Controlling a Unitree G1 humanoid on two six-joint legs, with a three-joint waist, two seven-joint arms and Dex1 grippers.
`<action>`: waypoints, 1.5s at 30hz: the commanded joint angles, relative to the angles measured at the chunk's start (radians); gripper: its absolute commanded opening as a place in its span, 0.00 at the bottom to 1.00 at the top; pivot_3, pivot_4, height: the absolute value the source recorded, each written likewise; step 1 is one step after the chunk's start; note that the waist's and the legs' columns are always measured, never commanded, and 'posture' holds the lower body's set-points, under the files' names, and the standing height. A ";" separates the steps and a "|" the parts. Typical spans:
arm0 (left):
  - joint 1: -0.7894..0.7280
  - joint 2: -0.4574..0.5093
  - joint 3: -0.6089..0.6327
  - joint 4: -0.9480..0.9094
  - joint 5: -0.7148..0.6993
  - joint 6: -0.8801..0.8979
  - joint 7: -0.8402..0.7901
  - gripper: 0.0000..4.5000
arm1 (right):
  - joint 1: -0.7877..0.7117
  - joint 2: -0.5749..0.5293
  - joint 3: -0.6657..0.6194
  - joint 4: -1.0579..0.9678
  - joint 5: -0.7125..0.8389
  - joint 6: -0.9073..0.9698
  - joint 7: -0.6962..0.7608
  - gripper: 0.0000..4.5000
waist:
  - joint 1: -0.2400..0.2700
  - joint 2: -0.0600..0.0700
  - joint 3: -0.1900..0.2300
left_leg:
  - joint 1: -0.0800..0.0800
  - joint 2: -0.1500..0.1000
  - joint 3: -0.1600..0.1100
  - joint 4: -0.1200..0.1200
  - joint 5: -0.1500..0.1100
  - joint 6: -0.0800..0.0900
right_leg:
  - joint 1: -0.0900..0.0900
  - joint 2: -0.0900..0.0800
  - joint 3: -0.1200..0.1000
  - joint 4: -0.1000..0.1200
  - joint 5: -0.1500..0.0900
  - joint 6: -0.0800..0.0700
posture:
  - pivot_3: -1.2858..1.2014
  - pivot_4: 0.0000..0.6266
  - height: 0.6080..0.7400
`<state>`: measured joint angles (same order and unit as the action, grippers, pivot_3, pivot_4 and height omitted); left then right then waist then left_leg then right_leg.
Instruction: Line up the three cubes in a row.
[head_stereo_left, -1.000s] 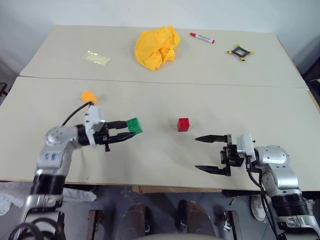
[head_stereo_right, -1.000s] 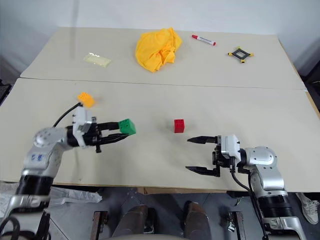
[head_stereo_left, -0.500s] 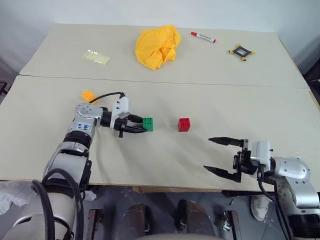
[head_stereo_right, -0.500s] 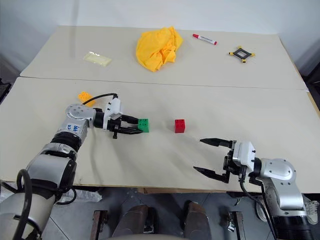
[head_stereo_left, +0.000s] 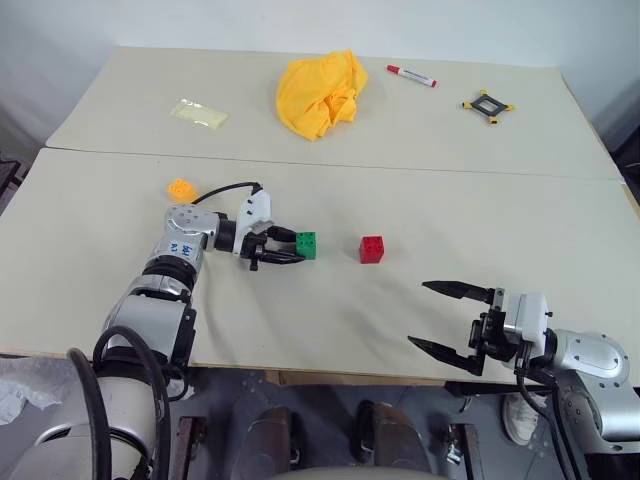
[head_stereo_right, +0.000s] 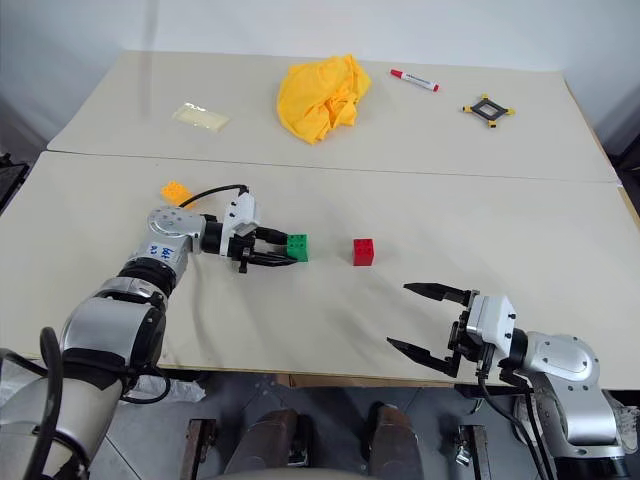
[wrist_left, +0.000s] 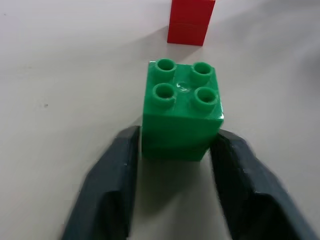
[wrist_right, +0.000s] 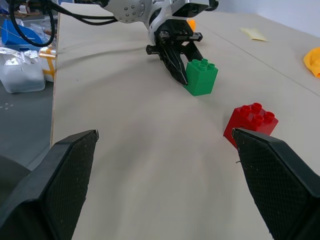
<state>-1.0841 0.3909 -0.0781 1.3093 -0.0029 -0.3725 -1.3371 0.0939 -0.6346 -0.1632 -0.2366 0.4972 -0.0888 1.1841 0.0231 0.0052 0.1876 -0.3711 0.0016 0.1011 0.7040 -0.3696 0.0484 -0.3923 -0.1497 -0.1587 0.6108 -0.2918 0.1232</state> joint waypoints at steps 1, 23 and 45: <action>-0.001 0.018 0.039 -0.017 -0.011 -0.013 0.002 0.77 | -0.030 -0.012 0.004 -0.019 0.024 0.006 0.008 1.00 | 0.000 0.000 0.000 | 0.000 0.000 0.000 0.000 0.000 0.000 | 0.000 0.000 0.000 0.000 0.000 0.000 | 0.52 0.24 1.00; 1.167 0.083 0.730 -1.462 -0.499 0.508 0.644 1.00 | -0.378 0.191 0.132 0.258 0.010 -0.023 0.007 1.00 | -0.021 0.000 0.000 | 0.002 0.008 -0.010 0.005 -0.002 -0.001 | 0.005 -0.001 0.012 0.001 -0.001 -0.001 | 0.52 0.24 1.00; 0.931 -0.130 0.512 -1.584 -0.379 0.821 1.304 1.00 | -0.462 0.214 0.160 0.289 -0.032 -0.039 -0.007 1.00 | -0.014 0.000 -0.001 | 0.001 0.009 -0.003 0.010 -0.005 -0.002 | 0.001 0.004 0.012 0.006 -0.001 -0.002 | 0.52 0.24 1.00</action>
<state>-0.1272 0.2501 0.4332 -0.2979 -0.4003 0.4400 -0.0630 -0.3588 -0.4155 0.0040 0.0824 0.4606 -0.1274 1.1832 0.0096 0.0049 0.1871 -0.3698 0.0108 0.0982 0.7142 -0.3746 0.0465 -0.3914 -0.1461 -0.1463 0.6172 -0.2926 0.1215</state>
